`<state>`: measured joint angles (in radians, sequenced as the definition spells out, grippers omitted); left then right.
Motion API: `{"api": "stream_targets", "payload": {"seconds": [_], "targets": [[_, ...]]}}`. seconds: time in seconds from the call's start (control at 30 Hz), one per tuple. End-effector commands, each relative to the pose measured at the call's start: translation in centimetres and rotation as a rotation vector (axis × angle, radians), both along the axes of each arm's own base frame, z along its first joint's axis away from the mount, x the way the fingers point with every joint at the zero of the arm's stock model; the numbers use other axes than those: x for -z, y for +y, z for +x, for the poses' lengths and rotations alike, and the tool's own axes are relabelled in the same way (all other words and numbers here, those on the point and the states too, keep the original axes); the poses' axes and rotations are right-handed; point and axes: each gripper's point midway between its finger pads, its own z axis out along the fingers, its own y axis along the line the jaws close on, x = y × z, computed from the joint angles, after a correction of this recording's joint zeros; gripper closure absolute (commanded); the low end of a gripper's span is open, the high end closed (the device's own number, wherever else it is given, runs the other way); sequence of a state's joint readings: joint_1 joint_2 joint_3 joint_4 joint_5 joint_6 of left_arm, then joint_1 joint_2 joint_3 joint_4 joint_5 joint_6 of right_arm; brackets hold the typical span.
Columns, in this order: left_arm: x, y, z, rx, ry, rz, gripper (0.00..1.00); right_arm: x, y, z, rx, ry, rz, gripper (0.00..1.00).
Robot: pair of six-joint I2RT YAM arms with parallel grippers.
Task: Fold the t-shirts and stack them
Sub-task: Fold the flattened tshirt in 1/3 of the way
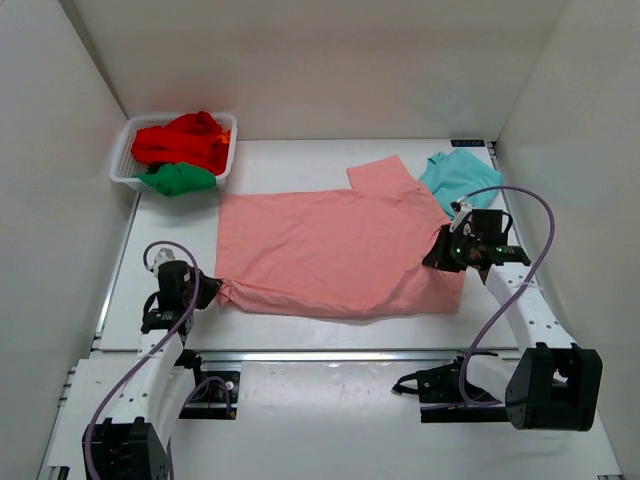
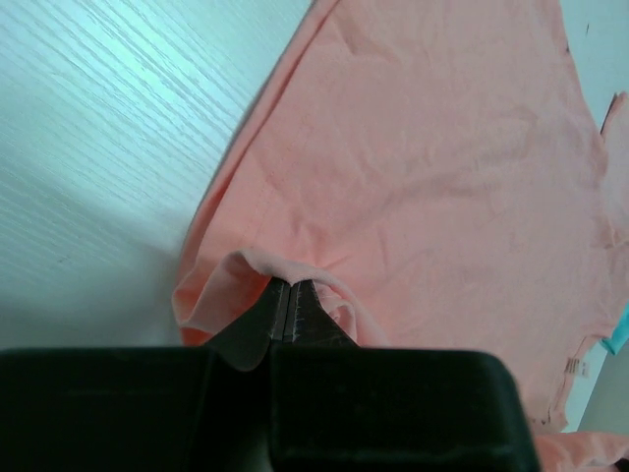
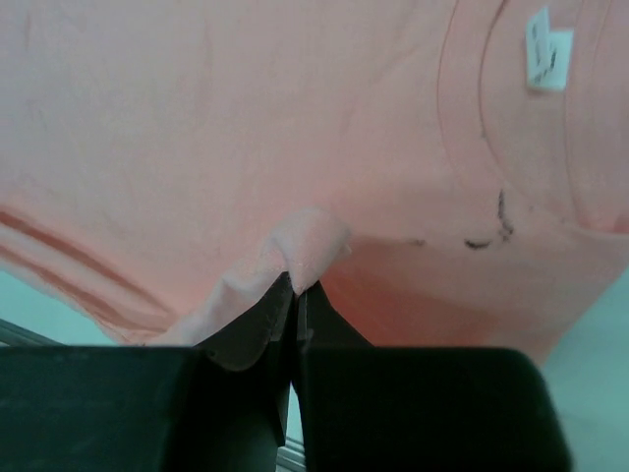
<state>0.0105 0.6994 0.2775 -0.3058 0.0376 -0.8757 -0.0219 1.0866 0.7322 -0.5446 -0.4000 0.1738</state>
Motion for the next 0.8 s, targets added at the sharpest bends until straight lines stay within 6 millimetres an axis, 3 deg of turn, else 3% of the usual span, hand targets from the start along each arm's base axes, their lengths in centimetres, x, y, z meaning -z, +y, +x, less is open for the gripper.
{"api": "stream_targets", "payload": {"seconds": [0.0, 0.17, 0.77], "targets": [[-2.2, 1.3, 1.6, -0.062, -0.072, 0.015, 1.00, -3.1, -0.7, 3.9, -0.006, -0.149, -0.038, 1.00], [-3.2, 1.6, 2.7, -0.066, -0.097, 0.021, 1.00, -3.5, -1.0, 6.6, -0.007, -0.162, -0.045, 1.00], [-2.7, 2.9, 4.7, -0.144, -0.117, 0.013, 1.00, -2.9, -0.3, 12.7, -0.049, -0.175, -0.036, 1.00]]}}
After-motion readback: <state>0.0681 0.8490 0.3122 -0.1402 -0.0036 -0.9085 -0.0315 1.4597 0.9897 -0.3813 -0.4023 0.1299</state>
